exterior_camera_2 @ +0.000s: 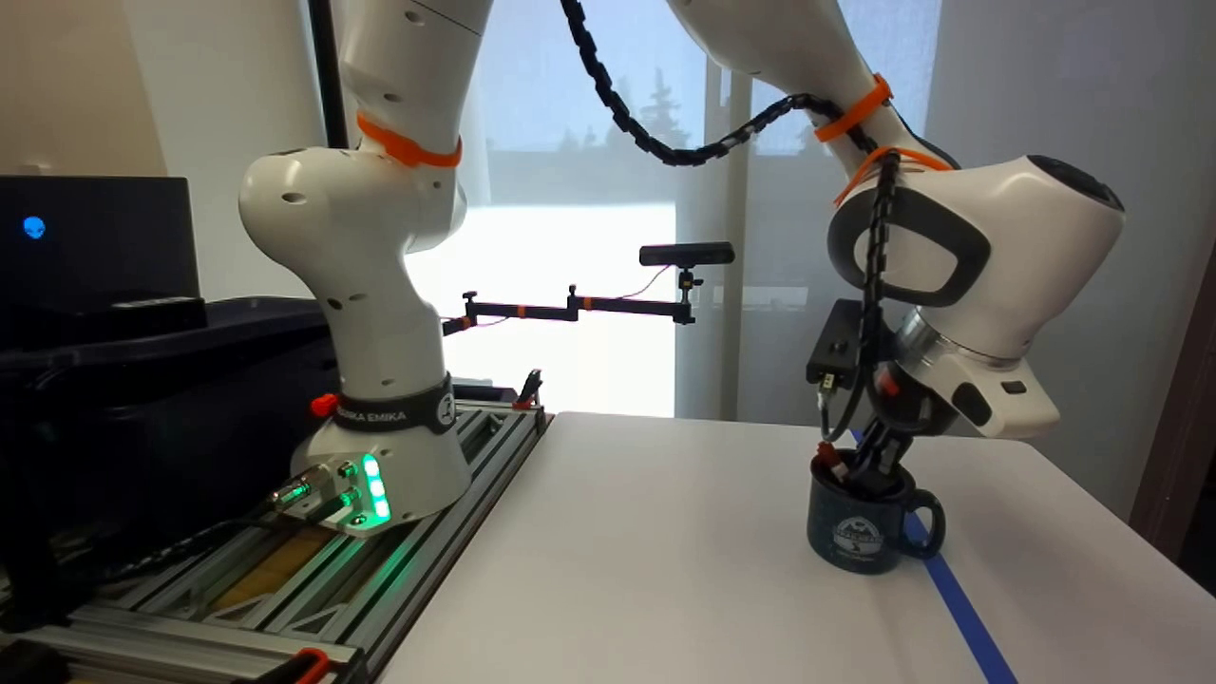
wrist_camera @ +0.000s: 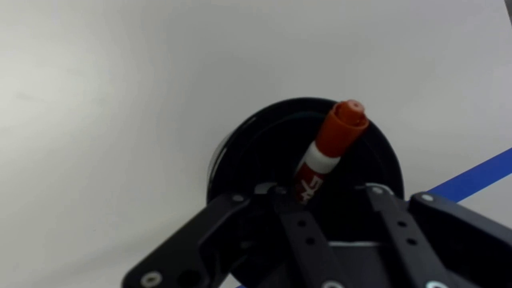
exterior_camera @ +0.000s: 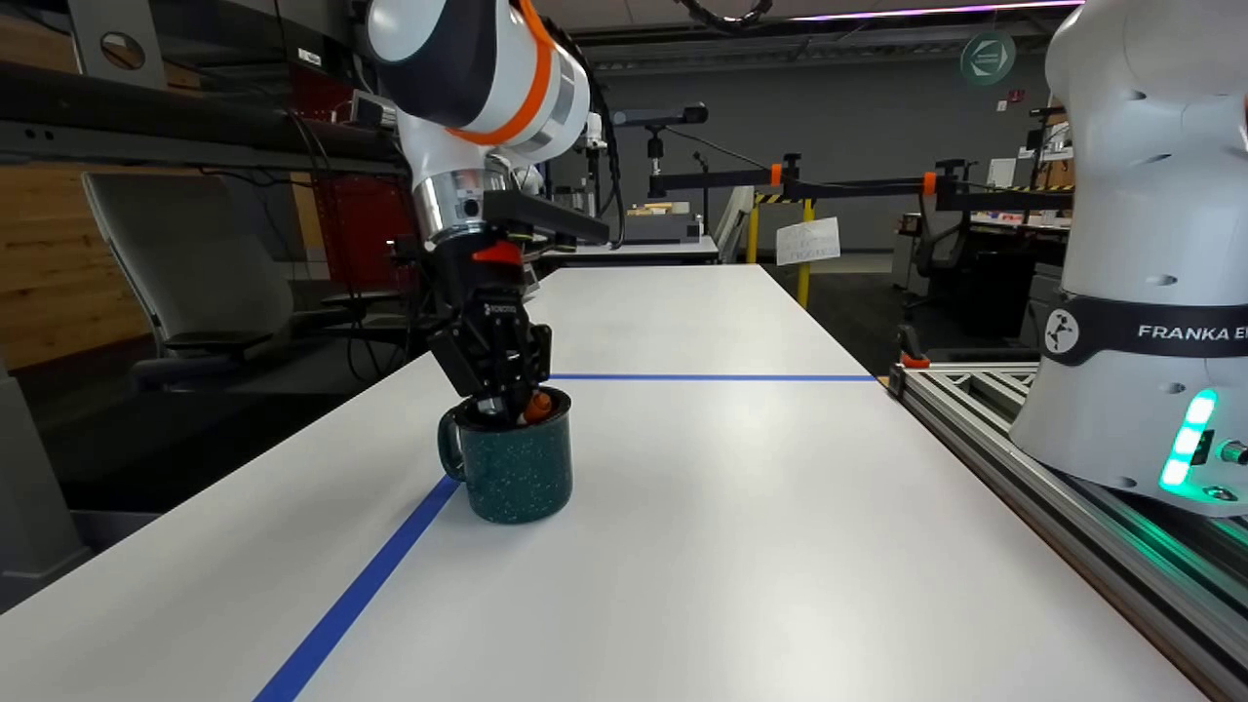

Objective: Move the sharpie to the table

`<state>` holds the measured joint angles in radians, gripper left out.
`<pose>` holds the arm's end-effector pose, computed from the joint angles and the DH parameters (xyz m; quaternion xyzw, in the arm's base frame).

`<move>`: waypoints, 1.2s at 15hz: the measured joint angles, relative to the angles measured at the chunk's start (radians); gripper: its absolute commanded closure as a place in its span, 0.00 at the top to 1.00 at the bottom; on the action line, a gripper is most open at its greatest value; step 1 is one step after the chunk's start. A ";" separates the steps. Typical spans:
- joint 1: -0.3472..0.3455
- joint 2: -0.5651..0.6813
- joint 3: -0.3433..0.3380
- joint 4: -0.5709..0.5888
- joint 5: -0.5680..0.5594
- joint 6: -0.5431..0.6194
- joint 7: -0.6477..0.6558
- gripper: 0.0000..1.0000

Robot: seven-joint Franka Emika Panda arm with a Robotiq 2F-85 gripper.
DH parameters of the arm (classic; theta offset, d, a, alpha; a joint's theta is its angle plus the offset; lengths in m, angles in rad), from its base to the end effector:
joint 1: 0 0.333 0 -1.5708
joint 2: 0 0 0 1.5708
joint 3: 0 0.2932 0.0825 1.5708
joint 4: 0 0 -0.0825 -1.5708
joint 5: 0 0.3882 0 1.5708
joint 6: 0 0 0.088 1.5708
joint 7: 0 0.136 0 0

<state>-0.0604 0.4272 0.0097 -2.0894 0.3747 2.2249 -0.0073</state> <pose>0.5392 -0.0071 0.1459 -0.9686 0.1548 0.1391 0.1359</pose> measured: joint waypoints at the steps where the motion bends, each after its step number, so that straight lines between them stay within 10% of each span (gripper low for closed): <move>1: 0.000 0.005 0.000 0.002 0.000 0.000 0.000 0.01; 18: -0.021 -0.206 -0.042 0.019 -0.039 -0.264 -0.004 0.05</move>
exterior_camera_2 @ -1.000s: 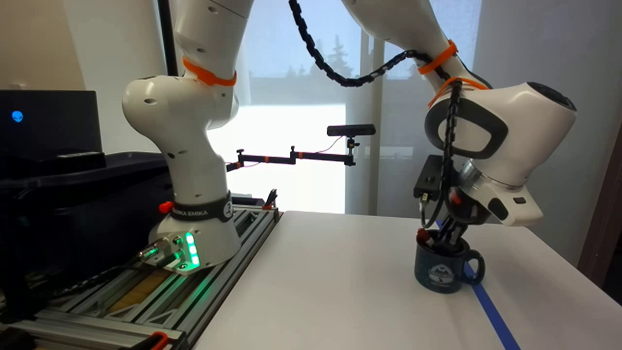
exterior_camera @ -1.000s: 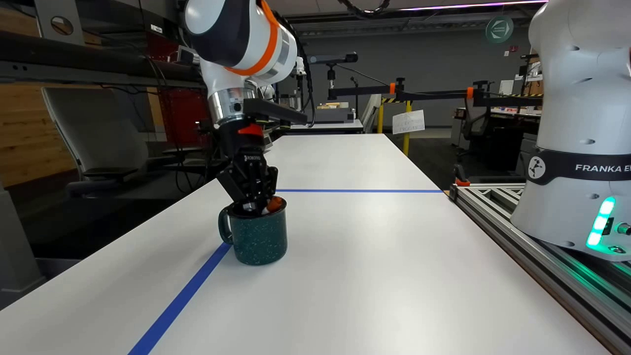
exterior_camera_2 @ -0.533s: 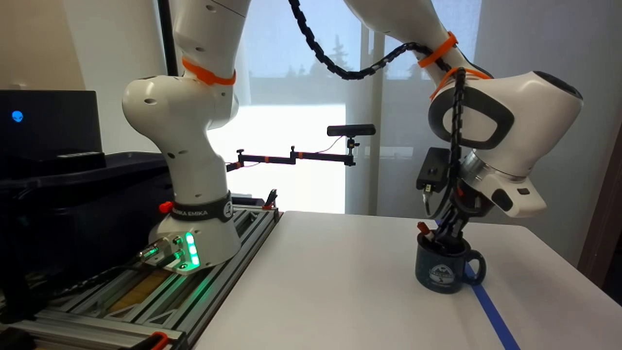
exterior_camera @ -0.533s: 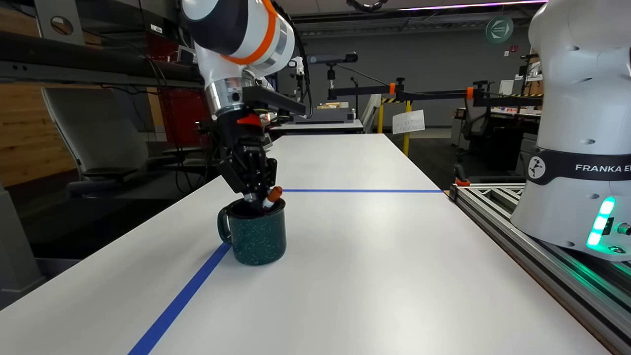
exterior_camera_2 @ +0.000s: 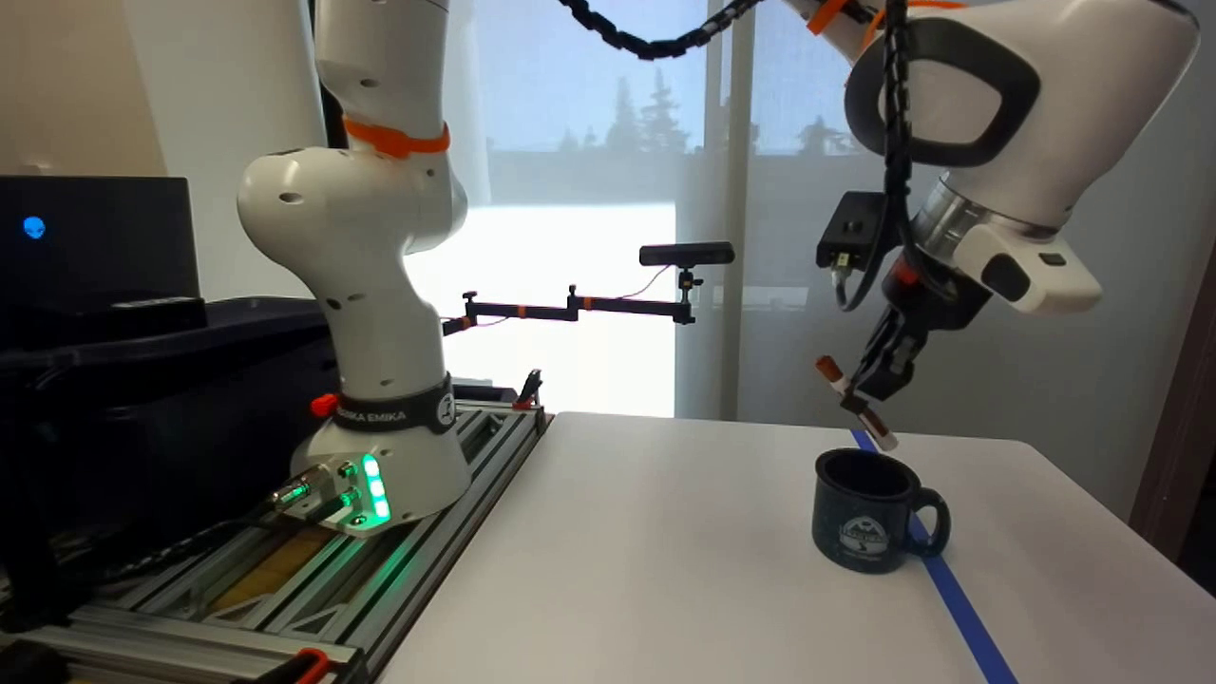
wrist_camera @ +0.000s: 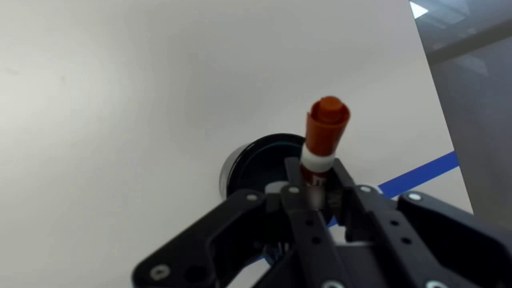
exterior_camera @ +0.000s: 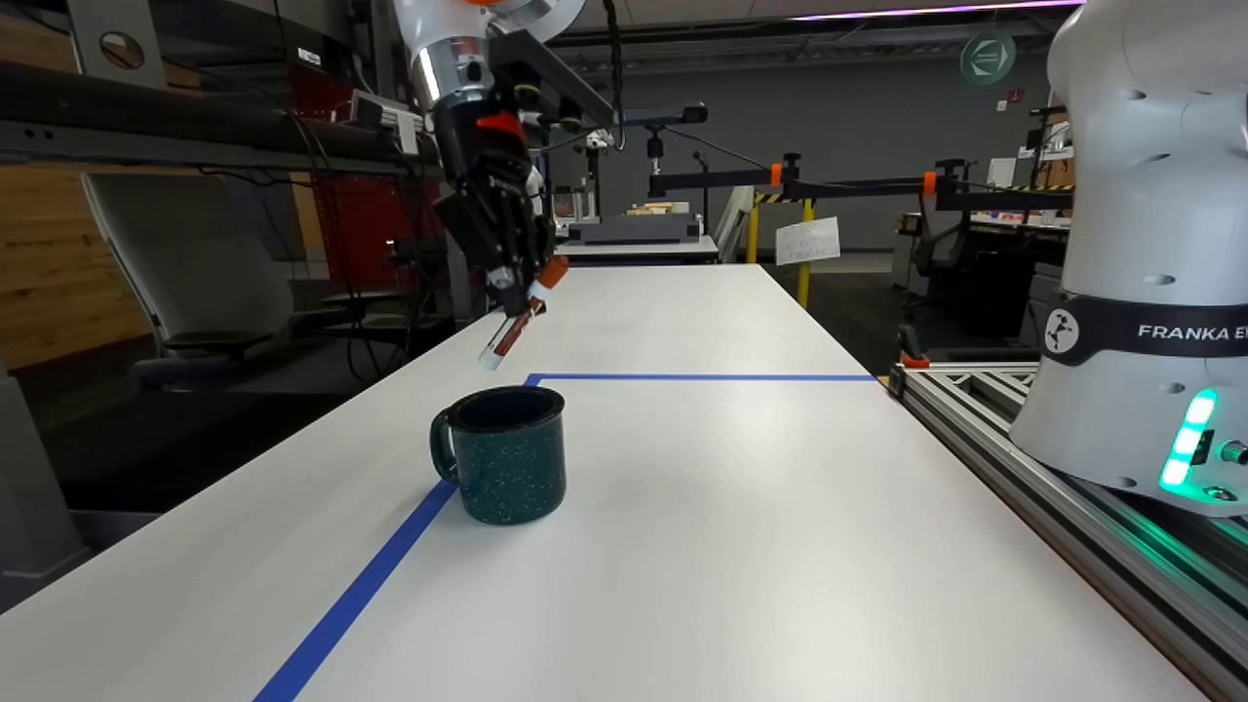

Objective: Move the sharpie to the table

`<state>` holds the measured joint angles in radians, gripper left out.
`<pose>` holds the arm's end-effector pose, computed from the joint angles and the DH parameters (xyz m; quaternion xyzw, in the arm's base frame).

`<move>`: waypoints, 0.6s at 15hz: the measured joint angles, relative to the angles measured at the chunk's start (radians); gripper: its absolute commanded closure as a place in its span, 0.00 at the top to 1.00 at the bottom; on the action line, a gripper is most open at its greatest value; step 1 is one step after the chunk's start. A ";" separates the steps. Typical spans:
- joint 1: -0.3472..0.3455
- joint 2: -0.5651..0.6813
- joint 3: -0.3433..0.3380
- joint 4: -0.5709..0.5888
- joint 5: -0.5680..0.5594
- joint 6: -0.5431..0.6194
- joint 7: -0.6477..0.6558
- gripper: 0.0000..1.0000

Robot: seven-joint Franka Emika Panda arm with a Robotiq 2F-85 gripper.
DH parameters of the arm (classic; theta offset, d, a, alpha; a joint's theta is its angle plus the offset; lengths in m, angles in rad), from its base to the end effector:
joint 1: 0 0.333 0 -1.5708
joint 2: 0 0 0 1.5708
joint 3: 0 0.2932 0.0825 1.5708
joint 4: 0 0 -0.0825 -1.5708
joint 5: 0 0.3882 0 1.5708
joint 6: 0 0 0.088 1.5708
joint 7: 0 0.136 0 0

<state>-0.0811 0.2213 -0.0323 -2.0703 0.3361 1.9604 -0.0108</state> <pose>0.5333 -0.0302 0.2532 -0.9672 0.1381 0.1533 0.1484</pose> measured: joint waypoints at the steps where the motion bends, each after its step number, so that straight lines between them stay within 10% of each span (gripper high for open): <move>1: -0.011 -0.023 -0.014 -0.005 0.001 0.000 -0.018 0.05; 9: -0.112 -0.022 -0.093 -0.203 0.047 0.352 -0.262 0.05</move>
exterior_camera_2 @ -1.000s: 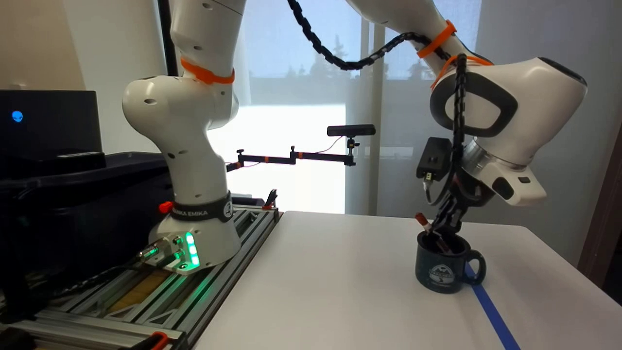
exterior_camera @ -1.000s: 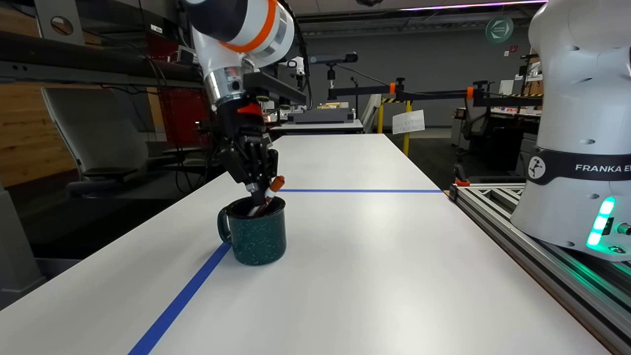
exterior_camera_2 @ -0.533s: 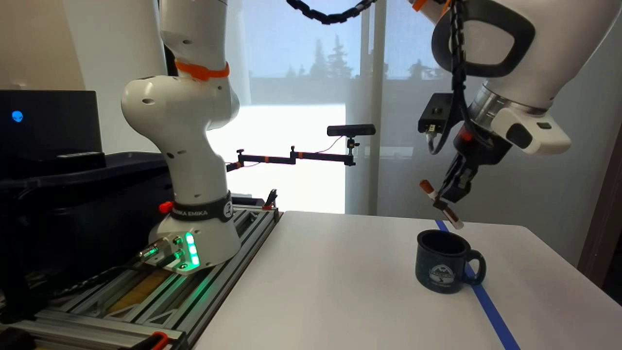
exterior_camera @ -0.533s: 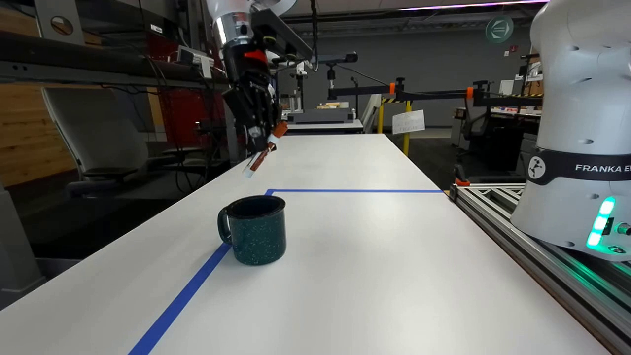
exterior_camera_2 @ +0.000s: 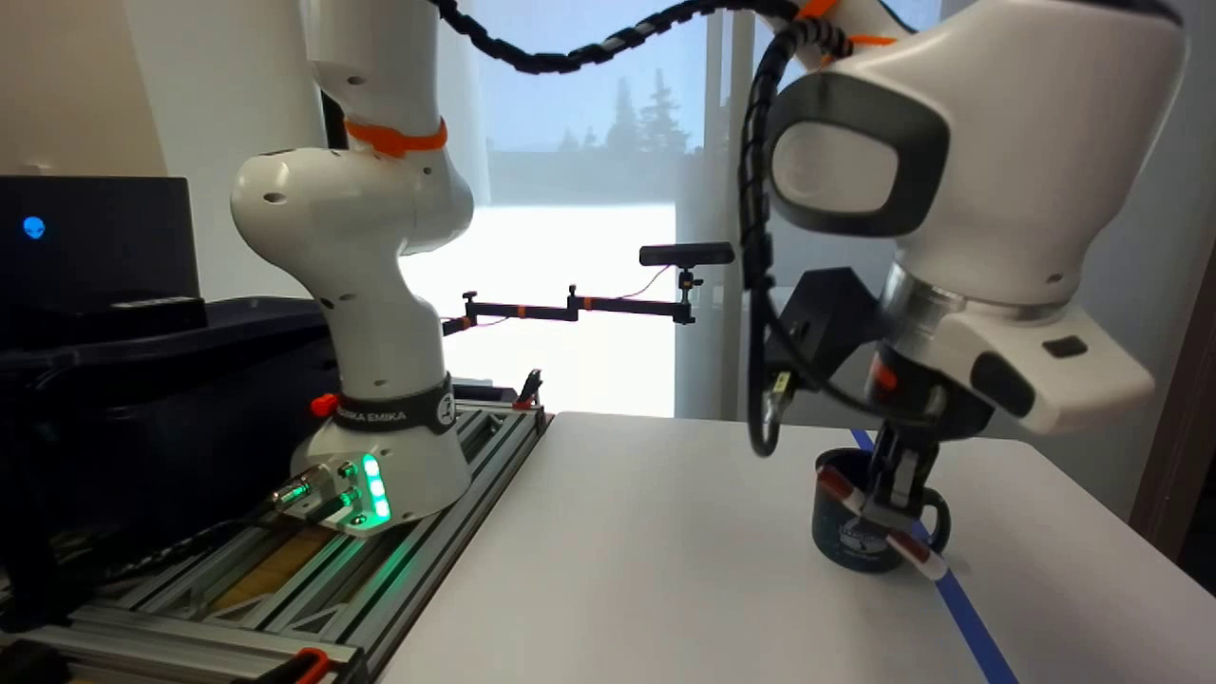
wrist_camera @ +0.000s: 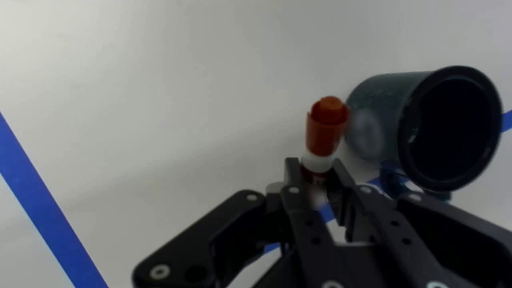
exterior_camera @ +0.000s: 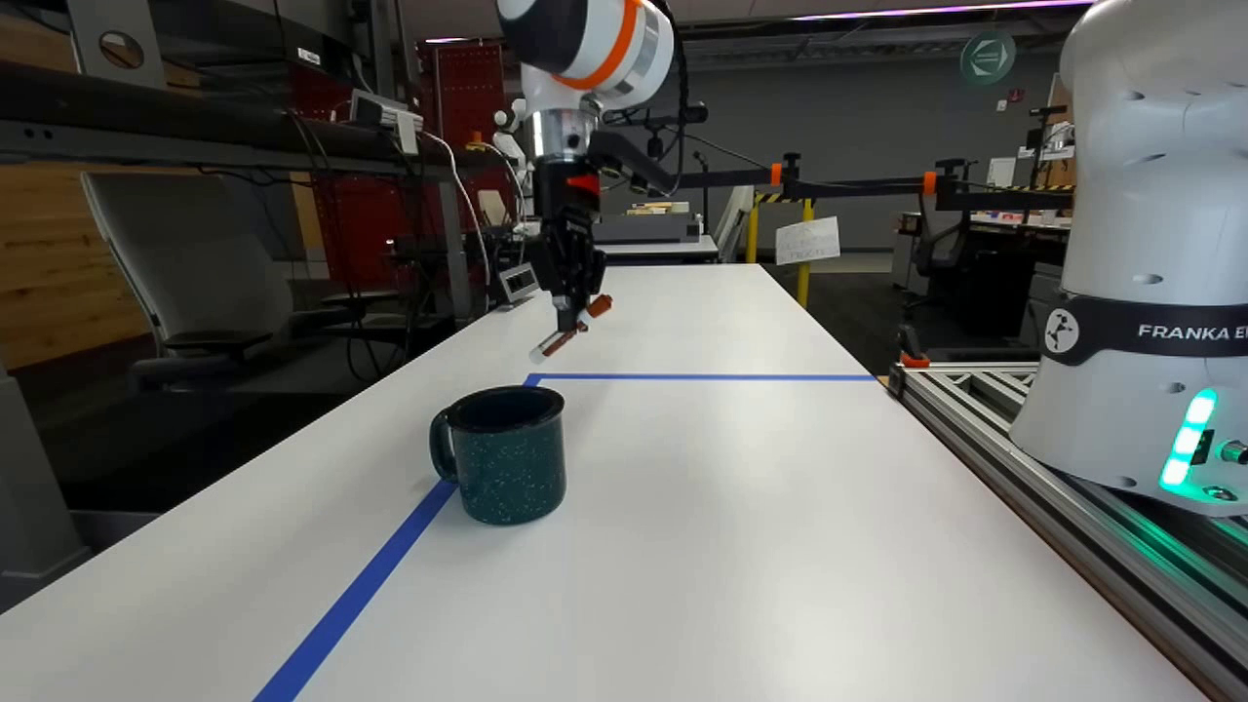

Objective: Move the sharpie to the table

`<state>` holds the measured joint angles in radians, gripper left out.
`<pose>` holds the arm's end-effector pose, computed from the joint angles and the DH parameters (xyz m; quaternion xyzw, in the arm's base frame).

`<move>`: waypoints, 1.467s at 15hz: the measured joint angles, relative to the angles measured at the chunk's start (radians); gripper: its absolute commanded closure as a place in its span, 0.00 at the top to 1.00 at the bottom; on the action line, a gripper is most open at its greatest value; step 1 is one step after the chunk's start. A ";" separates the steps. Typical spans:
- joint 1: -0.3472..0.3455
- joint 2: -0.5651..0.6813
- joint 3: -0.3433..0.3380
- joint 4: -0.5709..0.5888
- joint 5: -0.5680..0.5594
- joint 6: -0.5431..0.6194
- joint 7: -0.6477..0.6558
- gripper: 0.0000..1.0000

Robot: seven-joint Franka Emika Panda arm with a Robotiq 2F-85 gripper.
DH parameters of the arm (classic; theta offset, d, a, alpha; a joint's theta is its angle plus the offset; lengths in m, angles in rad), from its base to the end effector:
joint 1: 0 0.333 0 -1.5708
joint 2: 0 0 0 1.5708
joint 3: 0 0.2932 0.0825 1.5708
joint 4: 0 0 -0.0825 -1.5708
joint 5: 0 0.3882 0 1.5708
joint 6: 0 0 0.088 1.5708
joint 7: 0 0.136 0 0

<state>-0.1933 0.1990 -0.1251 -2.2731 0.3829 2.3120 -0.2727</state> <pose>0.4906 -0.1476 0.2049 -0.9769 0.1613 0.0386 0.1347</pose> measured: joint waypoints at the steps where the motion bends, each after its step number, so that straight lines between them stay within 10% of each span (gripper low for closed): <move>1: -0.008 0.019 0.001 -0.031 0.011 0.055 -0.037 0.05; 11: -0.111 0.151 0.165 -0.150 0.084 0.425 -0.341 0.05; 12: -0.124 0.154 0.185 -0.152 0.084 0.442 -0.361 0.45; 22: -0.053 0.088 0.119 -0.175 -0.205 0.363 -0.183 1.00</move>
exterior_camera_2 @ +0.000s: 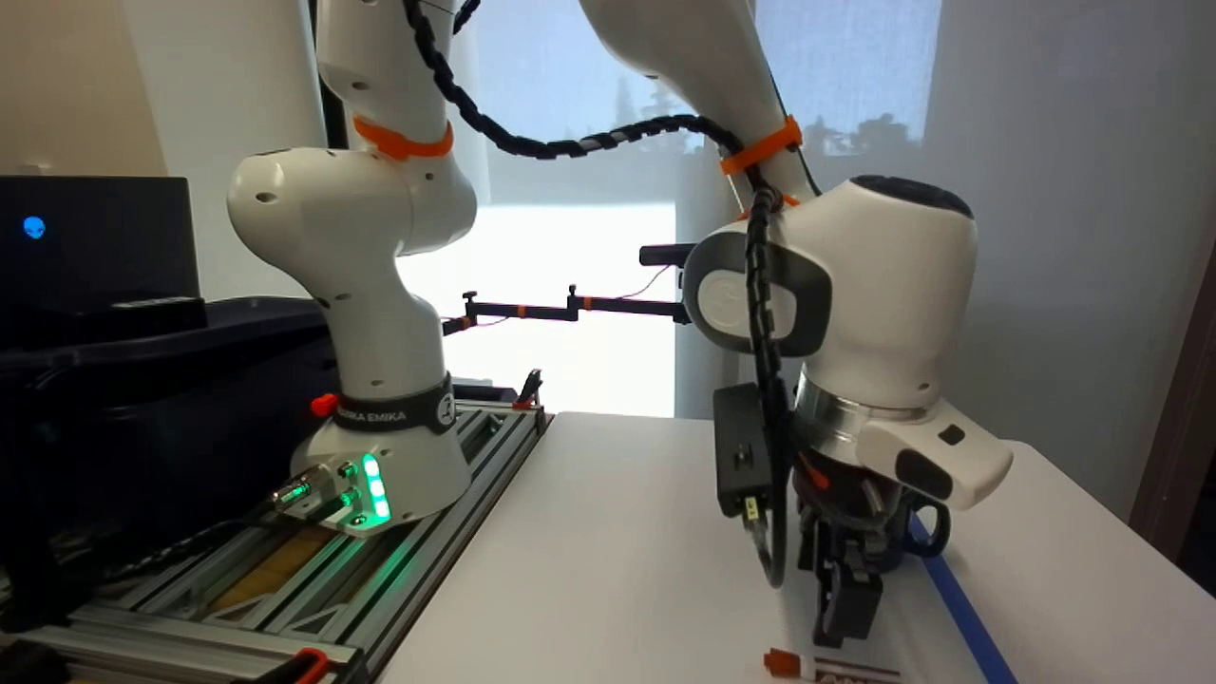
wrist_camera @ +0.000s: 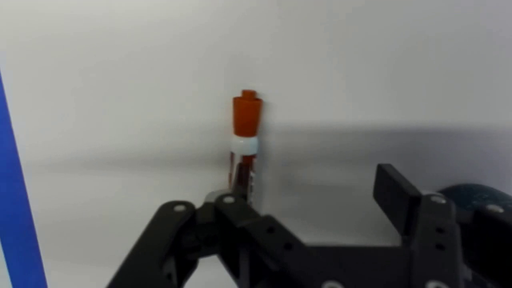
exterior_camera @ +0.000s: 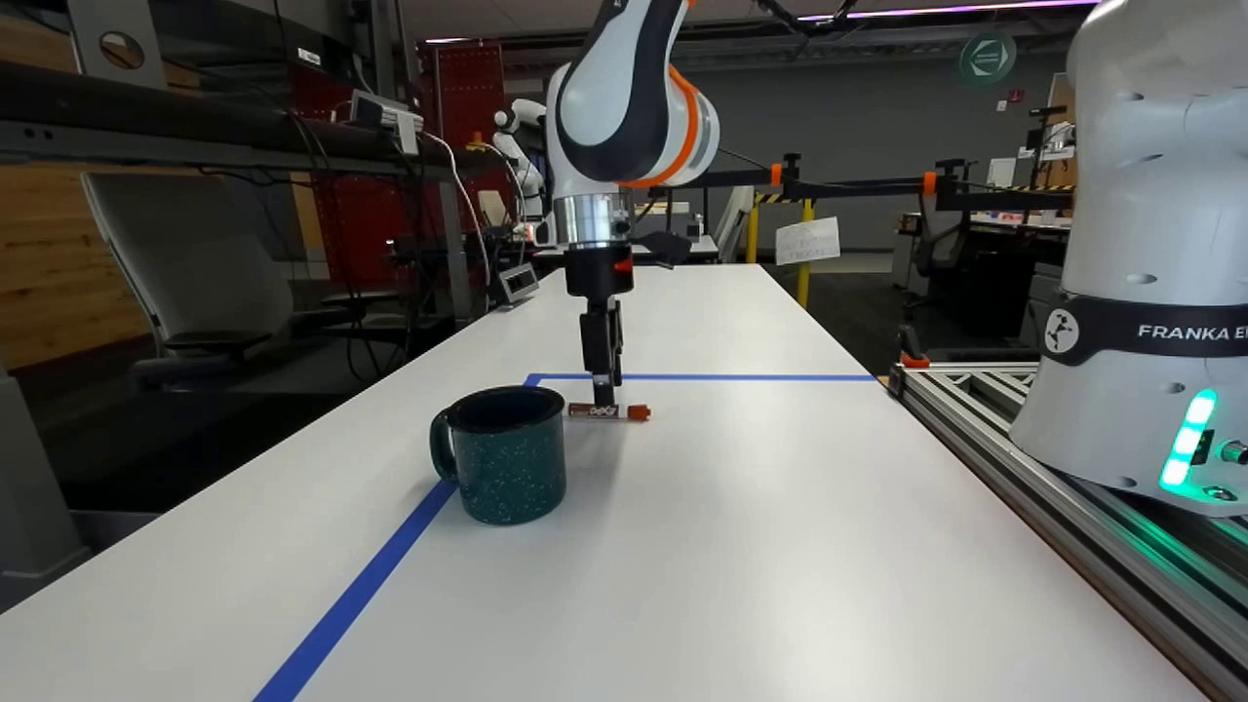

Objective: Move the sharpie to the table

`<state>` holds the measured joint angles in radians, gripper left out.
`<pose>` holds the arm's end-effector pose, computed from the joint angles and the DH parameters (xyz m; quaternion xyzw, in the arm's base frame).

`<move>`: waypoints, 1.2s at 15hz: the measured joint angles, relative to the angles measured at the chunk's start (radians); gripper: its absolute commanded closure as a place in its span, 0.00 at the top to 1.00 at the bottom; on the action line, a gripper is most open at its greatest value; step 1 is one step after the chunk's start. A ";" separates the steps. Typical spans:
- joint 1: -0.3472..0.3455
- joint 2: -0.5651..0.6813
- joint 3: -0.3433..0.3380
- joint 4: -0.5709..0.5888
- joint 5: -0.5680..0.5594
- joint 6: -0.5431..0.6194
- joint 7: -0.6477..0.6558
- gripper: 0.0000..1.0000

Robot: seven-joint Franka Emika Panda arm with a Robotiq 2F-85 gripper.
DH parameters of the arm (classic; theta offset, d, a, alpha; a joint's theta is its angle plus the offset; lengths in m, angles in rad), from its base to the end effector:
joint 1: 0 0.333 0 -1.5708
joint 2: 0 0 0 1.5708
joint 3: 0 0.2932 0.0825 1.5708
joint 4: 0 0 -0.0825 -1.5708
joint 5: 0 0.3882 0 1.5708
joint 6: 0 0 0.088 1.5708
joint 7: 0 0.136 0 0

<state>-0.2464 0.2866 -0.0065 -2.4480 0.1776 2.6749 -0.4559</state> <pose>0.4551 -0.1211 0.1260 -0.9987 -0.0210 0.0151 0.0446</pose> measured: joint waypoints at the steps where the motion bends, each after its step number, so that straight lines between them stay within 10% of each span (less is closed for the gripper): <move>1: 0.019 -0.031 -0.011 0.005 -0.035 -0.052 0.048 1.00; 8: 0.104 -0.200 -0.017 0.030 -0.069 -0.378 0.185 1.00; 18: 0.133 -0.238 -0.016 -0.004 -0.049 -0.285 0.156 1.00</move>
<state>-0.1131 0.0489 -0.0229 -2.4518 0.1286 2.3901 -0.2994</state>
